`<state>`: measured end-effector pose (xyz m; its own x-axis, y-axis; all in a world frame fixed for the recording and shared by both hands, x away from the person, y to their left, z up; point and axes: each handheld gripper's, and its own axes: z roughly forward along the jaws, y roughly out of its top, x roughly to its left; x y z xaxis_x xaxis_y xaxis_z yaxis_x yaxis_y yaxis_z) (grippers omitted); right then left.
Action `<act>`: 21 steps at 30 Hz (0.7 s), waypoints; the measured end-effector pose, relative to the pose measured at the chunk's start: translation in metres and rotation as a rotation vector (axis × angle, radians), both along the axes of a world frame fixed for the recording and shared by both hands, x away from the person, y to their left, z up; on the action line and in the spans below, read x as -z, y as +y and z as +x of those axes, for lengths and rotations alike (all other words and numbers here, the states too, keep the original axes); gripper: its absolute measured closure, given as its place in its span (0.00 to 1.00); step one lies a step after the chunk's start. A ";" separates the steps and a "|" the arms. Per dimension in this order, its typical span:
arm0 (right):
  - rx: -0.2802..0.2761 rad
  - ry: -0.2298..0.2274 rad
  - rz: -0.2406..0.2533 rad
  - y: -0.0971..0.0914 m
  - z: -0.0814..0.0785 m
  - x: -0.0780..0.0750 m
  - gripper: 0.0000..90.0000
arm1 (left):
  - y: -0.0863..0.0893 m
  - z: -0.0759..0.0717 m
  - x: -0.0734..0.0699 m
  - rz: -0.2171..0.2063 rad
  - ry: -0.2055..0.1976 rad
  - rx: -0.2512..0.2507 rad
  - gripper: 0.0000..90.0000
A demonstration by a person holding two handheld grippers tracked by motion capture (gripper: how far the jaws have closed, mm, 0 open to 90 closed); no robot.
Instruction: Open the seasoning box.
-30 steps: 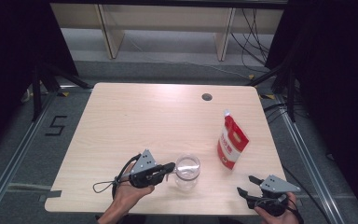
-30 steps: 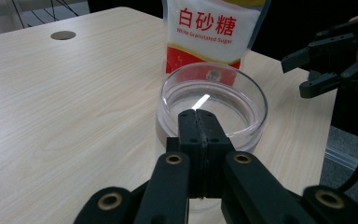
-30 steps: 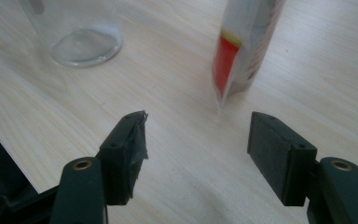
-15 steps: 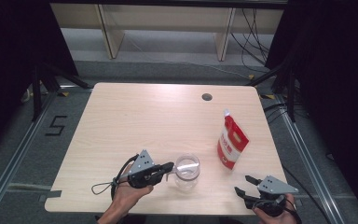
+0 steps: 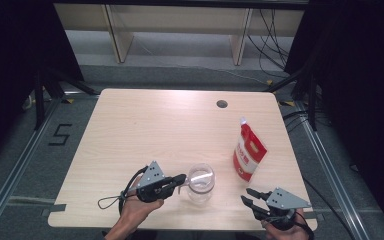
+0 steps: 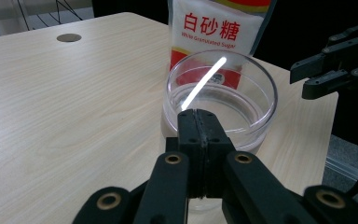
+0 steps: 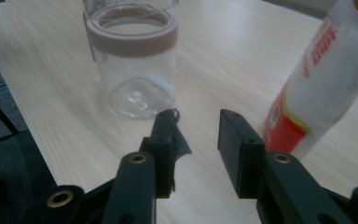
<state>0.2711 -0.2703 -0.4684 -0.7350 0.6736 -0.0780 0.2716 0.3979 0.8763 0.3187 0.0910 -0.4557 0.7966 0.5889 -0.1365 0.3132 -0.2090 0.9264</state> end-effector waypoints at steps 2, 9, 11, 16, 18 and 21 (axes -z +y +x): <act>0.000 -0.003 0.015 0.004 0.001 0.000 0.80 | 0.000 -0.001 0.000 -0.004 0.007 -0.006 0.99; -0.034 -0.008 0.055 0.017 0.006 -0.003 0.90 | 0.001 -0.002 0.001 -0.002 -0.006 0.001 0.99; -0.054 -0.021 0.059 0.023 0.010 -0.004 0.91 | 0.001 -0.002 0.001 -0.002 -0.008 0.003 0.99; -0.075 -0.039 0.067 0.041 0.018 -0.006 0.94 | 0.001 -0.002 0.002 -0.012 -0.008 0.010 0.99; -0.091 -0.034 0.055 0.043 0.021 -0.007 0.95 | 0.002 -0.002 0.002 -0.004 -0.011 0.009 0.99; -0.111 -0.036 0.047 0.047 0.025 -0.005 0.95 | 0.002 -0.003 0.003 -0.028 0.001 0.004 0.99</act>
